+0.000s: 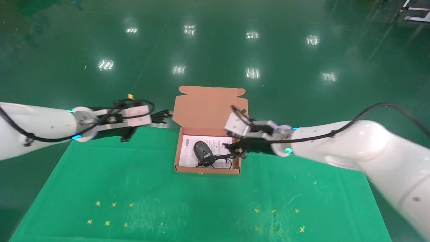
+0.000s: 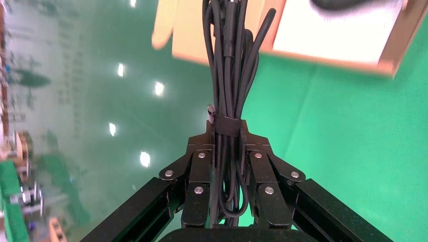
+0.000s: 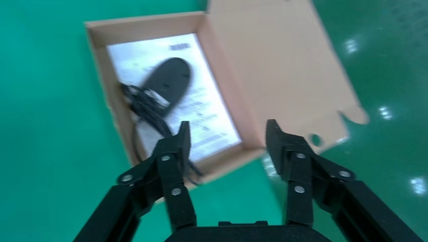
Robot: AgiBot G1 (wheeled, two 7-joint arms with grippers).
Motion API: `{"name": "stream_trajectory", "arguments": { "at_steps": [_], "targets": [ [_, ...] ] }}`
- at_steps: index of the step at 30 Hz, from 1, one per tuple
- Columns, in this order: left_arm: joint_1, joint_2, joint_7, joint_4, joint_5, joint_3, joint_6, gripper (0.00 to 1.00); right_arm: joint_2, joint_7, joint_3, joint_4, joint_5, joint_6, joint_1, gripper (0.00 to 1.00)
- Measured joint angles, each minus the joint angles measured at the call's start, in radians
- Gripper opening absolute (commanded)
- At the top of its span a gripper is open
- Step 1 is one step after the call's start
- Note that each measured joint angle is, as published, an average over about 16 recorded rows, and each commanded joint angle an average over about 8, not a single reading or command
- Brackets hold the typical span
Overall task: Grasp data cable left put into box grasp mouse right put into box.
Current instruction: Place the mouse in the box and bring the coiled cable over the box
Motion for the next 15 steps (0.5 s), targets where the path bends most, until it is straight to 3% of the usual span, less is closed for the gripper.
{"name": "stream_trajectory", "arguments": {
  "at_steps": [7,15],
  "targets": [
    [0.033,0.099,0.07,0.092,-0.029,0.024,-0.097,0.0,0.163,0.071,-0.018,0.179,-0.04,0.03,0.024,1.0],
    [0.053,0.225,0.179,0.24,-0.072,0.063,-0.22,0.0,0.371,0.222,-0.068,0.429,-0.128,0.061,0.056,1.0]
  ]
}}
